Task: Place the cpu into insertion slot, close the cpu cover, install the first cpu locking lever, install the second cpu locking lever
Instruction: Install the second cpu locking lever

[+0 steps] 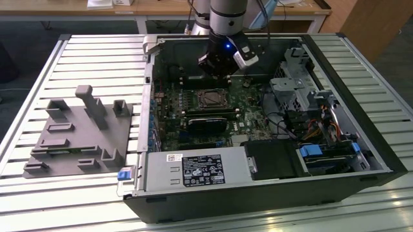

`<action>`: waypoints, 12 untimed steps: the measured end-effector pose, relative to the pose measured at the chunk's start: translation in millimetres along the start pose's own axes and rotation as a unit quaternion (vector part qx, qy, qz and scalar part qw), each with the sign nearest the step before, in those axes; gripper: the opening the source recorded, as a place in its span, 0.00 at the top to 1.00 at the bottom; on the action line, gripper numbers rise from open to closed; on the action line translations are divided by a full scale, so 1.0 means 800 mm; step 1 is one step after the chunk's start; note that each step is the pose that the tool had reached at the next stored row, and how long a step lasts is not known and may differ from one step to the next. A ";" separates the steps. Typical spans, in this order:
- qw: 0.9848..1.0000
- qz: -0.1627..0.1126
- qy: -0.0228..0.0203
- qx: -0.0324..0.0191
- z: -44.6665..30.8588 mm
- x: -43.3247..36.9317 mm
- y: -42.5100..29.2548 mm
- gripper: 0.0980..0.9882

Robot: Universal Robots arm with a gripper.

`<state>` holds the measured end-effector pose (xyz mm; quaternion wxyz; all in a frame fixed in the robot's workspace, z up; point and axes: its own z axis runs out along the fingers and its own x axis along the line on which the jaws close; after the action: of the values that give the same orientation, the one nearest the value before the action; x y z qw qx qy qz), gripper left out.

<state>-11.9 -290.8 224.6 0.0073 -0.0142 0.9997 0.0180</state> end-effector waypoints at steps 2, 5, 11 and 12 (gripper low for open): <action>1.000 0.000 0.000 0.000 -0.0022 0.000 0.0001 0.99; 1.000 0.000 0.000 0.000 -0.0071 0.000 0.0002 0.99; 1.000 0.000 0.001 0.000 -0.0252 0.000 0.0009 0.99; 1.000 0.000 0.001 0.000 -0.0291 0.000 0.0010 0.99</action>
<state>-11.9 -290.8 248.0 0.0066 -0.0142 0.9997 0.0180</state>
